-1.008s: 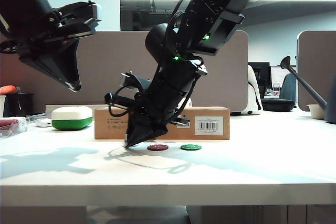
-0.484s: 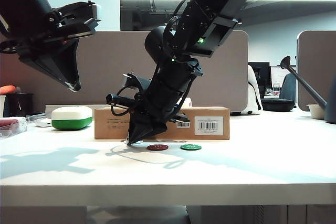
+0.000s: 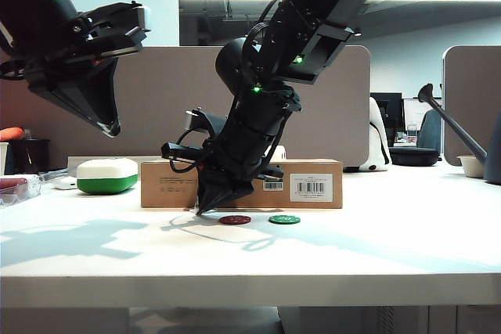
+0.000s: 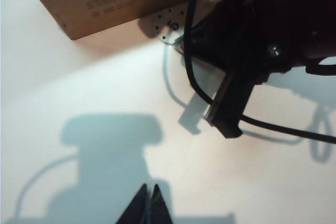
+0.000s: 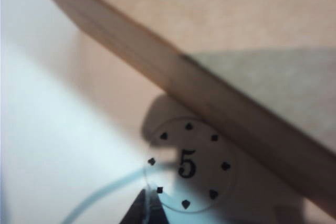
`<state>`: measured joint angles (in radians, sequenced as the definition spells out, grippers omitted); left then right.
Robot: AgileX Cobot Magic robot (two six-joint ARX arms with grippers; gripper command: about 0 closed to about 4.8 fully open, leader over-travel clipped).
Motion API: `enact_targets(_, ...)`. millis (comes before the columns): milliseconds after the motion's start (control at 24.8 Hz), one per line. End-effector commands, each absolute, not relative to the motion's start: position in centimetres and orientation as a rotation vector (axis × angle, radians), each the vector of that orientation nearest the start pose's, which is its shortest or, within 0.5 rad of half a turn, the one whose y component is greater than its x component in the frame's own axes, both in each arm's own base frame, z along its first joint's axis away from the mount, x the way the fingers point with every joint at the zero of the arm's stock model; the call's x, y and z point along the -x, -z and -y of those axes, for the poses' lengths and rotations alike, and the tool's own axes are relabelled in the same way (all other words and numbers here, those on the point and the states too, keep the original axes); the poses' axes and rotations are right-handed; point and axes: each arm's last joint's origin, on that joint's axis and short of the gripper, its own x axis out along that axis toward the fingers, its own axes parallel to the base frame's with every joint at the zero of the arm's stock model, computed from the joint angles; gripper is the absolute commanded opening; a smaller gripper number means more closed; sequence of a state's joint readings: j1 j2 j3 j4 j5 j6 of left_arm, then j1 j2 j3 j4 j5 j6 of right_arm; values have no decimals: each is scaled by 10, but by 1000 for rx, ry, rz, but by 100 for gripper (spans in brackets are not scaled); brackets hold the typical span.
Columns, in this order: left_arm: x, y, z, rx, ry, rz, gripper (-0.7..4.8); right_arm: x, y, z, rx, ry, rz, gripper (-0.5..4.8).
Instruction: Push the chip with the lowest value in the row forward next to the rectangular box.
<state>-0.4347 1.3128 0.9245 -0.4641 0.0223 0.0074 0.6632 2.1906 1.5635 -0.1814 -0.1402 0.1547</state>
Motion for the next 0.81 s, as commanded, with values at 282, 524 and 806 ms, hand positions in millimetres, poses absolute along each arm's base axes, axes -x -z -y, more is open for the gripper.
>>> enact_targets(282,-241,-251,113,-183,436,-824,-5,-372,-151,-293,82,-685,-864,-9)
enact_targets(524,-241,-251,113,-183,436,-824,-5,-367,-166,-291,48,-728,-878,-9)
enact_targets(806,-241,-251,113,-183,436,-824,-5,-354,-207,-280,56,-713,-878,-9)
